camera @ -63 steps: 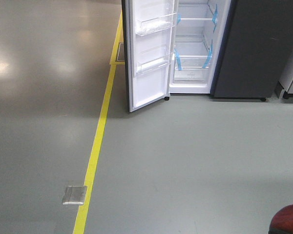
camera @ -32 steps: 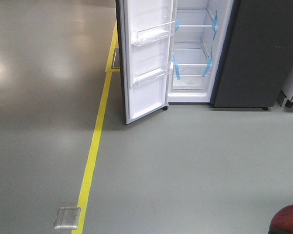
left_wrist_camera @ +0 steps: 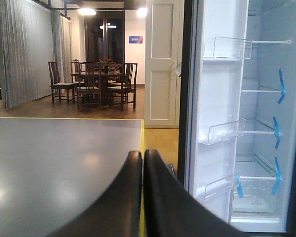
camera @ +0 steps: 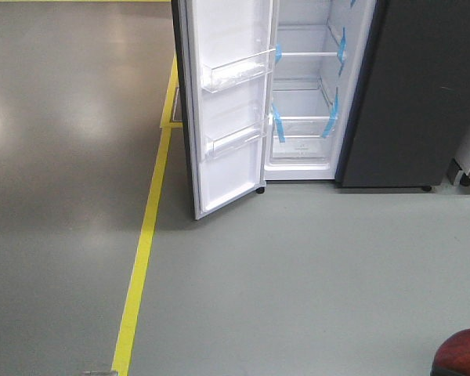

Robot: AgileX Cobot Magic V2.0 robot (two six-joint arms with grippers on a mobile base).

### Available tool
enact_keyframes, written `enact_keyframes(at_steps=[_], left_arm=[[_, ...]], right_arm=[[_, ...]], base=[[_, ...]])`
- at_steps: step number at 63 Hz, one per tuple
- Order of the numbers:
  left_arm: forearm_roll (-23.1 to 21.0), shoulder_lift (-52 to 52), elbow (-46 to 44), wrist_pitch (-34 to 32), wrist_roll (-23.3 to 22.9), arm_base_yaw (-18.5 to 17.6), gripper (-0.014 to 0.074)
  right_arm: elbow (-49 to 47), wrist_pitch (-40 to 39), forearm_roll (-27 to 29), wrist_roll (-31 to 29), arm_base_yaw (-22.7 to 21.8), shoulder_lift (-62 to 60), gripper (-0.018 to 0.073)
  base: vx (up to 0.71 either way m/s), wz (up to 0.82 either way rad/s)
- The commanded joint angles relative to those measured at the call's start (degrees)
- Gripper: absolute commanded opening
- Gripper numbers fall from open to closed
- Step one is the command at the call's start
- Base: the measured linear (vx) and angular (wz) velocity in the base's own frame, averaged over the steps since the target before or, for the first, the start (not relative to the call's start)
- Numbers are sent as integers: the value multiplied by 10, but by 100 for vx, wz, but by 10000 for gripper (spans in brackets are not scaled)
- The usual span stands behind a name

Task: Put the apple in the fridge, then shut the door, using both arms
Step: 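Drive the base up to the open fridge door holding the apple, then approach the fridge door bins closely with the base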

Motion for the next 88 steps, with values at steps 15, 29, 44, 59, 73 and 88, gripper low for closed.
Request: enact_keyframes(at_steps=[15,29,44,59,73,88], left_arm=[[-4,-9,16,-43,-6,-1,-6],[-4,-9,16,-43,-6,-1,-6],[-4,-9,16,-43,-6,-1,-6],[-4,-9,16,-43,-6,-1,-6],[-4,-9,16,-43,-6,-1,-6],[-4,-9,16,-43,-6,-1,-6]], right_arm=[[-15,-43,11,-3,-1,4,379],[-15,-43,11,-3,-1,4,379],[-15,-43,11,-3,-1,4,379],[-15,-43,11,-3,-1,4,379],[-15,-43,11,-3,-1,4,379],[-15,-39,11,-3,-1,4,379]], base=[[21,-1],[21,-1],[21,0],[21,1],[20,0],[20,3]])
